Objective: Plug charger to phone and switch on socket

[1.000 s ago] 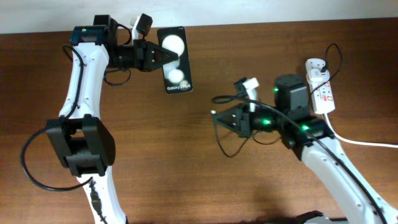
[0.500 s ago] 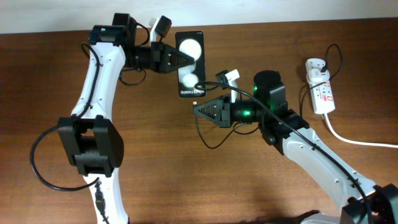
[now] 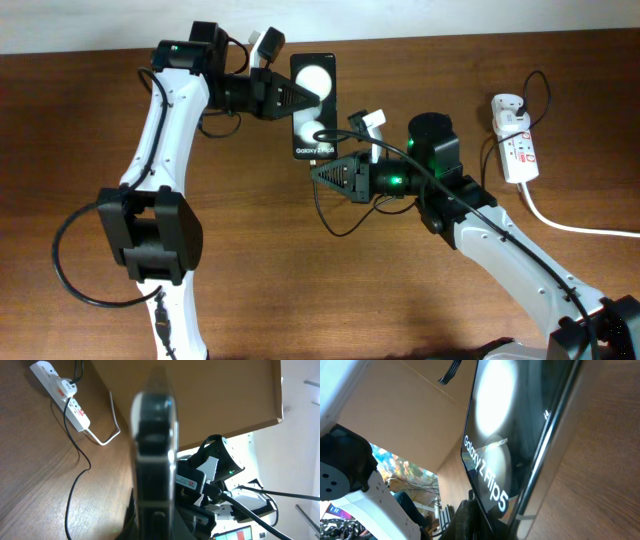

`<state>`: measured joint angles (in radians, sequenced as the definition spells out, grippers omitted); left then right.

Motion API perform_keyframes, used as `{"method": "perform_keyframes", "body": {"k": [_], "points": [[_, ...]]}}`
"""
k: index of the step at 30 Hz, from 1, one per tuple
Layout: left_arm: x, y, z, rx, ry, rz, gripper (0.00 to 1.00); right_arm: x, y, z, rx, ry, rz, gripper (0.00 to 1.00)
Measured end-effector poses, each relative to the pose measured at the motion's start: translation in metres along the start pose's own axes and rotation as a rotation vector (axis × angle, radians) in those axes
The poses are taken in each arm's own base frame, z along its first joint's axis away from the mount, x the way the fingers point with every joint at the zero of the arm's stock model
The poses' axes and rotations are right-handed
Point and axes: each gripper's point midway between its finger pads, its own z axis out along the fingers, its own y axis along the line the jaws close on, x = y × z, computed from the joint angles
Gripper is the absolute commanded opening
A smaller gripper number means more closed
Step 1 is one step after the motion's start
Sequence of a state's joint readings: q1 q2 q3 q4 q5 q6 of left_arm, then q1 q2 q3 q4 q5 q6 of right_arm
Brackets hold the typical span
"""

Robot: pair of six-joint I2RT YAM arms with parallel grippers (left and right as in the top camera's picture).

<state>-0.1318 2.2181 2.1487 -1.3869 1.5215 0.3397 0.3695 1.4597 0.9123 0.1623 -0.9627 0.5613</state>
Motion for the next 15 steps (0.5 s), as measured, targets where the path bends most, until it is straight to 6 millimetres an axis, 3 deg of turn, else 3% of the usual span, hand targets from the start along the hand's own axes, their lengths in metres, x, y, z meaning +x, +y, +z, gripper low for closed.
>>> {"method": "perform_keyframes", "body": {"k": [8, 15], "points": [[-0.002, 0.001, -0.005, -0.004, -0.010, 0.006, 0.00, -0.001, -0.001, 0.000, 0.006, -0.006, 0.018, 0.04], [-0.011, 0.007, -0.033, -0.031, -0.068, -0.034, 0.00, 0.001, -0.002, 0.004, -0.028, 0.011, 0.029, 0.04]]}}
